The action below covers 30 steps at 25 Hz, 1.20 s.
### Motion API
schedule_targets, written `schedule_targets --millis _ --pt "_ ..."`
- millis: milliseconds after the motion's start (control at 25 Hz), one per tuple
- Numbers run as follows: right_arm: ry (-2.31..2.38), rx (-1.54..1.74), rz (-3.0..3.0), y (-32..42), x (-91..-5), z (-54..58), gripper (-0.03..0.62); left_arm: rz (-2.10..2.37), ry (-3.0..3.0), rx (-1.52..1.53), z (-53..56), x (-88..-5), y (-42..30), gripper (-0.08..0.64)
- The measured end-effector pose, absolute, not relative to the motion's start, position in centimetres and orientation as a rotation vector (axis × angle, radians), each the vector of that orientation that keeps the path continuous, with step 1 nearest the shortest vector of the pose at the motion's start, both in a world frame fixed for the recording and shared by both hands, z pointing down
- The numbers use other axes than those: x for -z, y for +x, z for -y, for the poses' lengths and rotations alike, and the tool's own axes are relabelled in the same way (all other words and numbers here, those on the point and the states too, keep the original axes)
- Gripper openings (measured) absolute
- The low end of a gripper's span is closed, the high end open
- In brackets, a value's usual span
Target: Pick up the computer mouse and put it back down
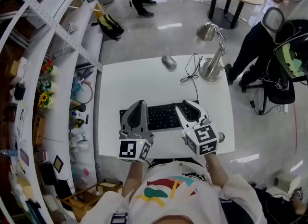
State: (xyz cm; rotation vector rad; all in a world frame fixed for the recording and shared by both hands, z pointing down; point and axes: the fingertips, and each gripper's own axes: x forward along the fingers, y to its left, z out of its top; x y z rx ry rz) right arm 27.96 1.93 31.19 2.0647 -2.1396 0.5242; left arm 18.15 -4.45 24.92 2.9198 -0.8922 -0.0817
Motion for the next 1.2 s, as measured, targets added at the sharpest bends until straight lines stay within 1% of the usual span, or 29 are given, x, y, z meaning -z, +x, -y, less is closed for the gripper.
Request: schedule_targets --millis 40,80,120,160,240,320,480,720,920,1200 --pt "2.063 -0.513 2.144 28.4 -31.3 -1.0 0.135 0.889 2.921 0.075 4.6 -25.0 18.5 0.044" --pt "2.06 -0.494 2.152 28.7 -31.4 0.1 0.174 0.886 2.921 0.068 4.9 -25.3 18.7 0.044" --pt "2.059 -0.459 2.153 29.2 -31.6 1.3 0.238 0.881 2.921 0.062 5.3 -25.6 18.9 0.043" --pt "2.058 -0.407 2.143 29.7 -31.8 2.7 0.281 0.873 2.919 0.058 5.9 -26.0 19.1 0.044" --pt "2.047 -0.311 2.099 30.9 -32.5 5.6 0.305 0.852 2.91 0.051 7.2 -27.0 19.6 0.044" --pt "2.015 -0.308 2.073 32.1 -33.9 8.8 0.305 0.831 2.891 0.044 8.2 -27.9 19.9 0.044" --pt "1.916 -0.463 2.033 35.2 -37.9 15.1 0.305 0.82 2.841 0.023 9.9 -29.3 20.2 0.044" --pt "1.848 -0.55 1.909 39.8 -44.0 24.3 0.305 0.847 2.754 -0.064 15.9 -33.1 19.2 0.044" --pt "1.78 -0.689 1.815 42.4 -50.0 27.9 0.305 0.902 2.637 -0.125 19.3 -36.9 17.9 0.043" --pt "1.75 -0.764 1.771 43.3 -53.3 29.9 0.305 0.901 2.589 -0.151 21.8 -39.2 18.2 0.044"
